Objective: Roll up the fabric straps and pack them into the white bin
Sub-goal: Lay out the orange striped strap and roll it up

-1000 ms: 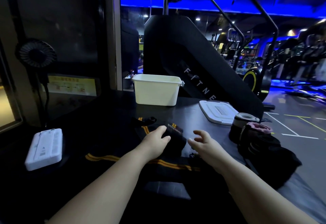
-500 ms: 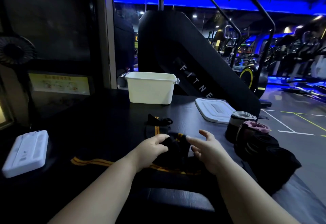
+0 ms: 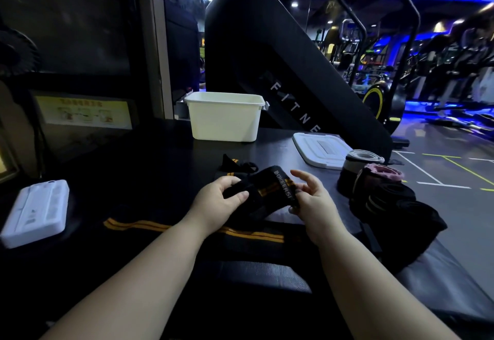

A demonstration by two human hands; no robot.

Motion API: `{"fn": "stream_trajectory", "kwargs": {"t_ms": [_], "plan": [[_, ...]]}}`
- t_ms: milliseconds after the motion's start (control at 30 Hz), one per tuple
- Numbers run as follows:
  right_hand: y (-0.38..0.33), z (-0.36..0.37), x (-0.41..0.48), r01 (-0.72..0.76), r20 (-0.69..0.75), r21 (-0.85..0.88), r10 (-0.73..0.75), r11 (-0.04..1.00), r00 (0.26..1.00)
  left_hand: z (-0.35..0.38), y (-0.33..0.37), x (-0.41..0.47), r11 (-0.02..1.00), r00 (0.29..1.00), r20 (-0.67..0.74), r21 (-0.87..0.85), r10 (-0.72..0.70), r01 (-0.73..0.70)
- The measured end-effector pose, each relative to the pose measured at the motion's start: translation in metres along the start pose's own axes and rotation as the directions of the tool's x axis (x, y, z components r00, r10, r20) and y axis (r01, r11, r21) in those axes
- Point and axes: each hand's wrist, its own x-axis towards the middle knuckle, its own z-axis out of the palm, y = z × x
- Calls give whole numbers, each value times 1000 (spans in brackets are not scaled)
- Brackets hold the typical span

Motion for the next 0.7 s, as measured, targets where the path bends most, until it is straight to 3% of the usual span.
{"fn": "stream_trajectory", "kwargs": {"t_ms": [167,300,533,700], "plan": [[-5,3,-7,-27,65,49,24,998,998,0,0,-1,997,999,-33,73,-9,12],[-4,3,-8,-46,41,18,45,999,998,-2,-2,-1,1000,1000,4,10,-28,27],[2,0,-8,71,-13,-115,-73,991,997,-3,1,-3,992,999,54,-123,-10,16],[-1,-1,-8,5,86,54,-9,999,996,-1,3,-5,998,1000,1,-57,27,-27]]}}
